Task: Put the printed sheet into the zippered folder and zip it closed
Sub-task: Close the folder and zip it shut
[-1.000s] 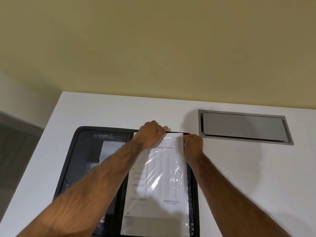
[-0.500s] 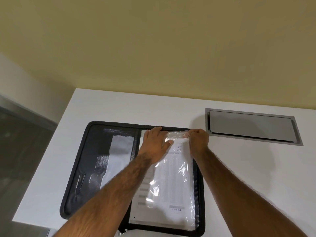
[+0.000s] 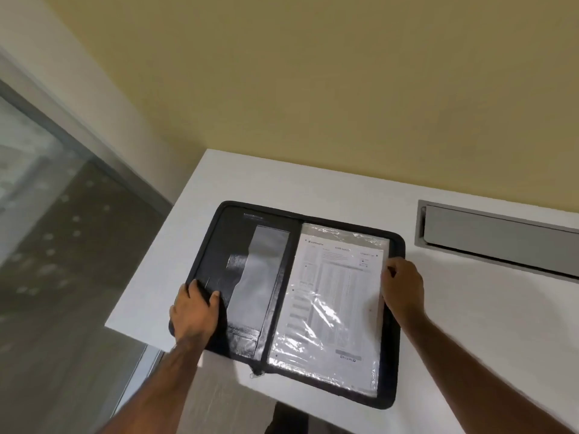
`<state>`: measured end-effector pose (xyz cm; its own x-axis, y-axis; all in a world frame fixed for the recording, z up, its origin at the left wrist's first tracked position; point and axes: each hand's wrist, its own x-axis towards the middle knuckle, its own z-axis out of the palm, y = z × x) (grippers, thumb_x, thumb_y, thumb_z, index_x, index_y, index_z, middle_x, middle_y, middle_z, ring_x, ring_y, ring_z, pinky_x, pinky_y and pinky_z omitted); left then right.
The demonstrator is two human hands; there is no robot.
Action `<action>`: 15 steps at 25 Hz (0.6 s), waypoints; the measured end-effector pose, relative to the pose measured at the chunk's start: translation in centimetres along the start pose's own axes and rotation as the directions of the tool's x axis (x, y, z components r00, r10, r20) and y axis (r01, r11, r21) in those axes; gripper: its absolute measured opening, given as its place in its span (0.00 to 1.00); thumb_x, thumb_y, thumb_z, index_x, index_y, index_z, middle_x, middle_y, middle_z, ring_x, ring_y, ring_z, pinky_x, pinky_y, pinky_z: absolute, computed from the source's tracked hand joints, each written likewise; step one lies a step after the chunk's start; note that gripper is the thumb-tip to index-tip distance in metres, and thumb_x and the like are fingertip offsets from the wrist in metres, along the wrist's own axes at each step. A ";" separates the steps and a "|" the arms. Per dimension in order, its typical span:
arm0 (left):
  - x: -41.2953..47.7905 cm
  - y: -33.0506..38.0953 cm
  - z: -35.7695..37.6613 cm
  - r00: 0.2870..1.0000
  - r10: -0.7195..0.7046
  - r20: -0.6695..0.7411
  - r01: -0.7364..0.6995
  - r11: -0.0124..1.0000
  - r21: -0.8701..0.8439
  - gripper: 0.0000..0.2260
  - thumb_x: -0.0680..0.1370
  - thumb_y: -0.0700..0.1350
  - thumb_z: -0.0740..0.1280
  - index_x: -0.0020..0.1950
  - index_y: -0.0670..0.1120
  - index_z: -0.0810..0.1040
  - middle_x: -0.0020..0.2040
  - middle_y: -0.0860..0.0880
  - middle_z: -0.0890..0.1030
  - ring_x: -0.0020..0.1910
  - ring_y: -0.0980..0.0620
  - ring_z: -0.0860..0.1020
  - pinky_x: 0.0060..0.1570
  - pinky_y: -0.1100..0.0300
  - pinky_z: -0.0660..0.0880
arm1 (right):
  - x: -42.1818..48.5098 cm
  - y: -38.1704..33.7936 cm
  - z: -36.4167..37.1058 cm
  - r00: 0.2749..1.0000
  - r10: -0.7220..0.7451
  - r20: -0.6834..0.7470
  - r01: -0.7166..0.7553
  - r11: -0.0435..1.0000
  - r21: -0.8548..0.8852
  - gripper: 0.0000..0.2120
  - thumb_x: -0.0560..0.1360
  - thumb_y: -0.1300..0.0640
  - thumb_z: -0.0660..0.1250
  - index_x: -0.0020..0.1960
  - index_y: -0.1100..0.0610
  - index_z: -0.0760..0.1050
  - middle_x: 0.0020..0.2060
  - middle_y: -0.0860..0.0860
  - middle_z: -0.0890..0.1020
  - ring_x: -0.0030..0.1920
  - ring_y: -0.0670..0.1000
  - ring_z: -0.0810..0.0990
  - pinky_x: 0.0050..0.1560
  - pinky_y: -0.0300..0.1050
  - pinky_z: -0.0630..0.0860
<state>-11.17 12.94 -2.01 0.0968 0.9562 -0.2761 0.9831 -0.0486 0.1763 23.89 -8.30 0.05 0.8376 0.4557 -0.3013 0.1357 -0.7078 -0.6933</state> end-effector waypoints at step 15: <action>3.8 -3.2 -8.3 0.987 -0.059 0.146 0.126 0.854 -0.506 0.30 0.85 0.59 0.51 0.59 0.35 0.81 0.60 0.34 0.81 0.59 0.35 0.78 0.65 0.44 0.72 | -13.5 -5.5 7.7 0.977 -0.116 0.181 0.101 0.991 0.091 0.15 0.81 0.53 0.64 0.64 0.59 0.77 0.64 0.55 0.81 0.63 0.55 0.79 0.64 0.45 0.74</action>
<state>-15.19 19.09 4.20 0.0604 0.9049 -0.4213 0.7729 0.2247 0.5935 7.79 -6.39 2.86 0.7065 0.6250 -0.3319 0.1713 -0.6061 -0.7767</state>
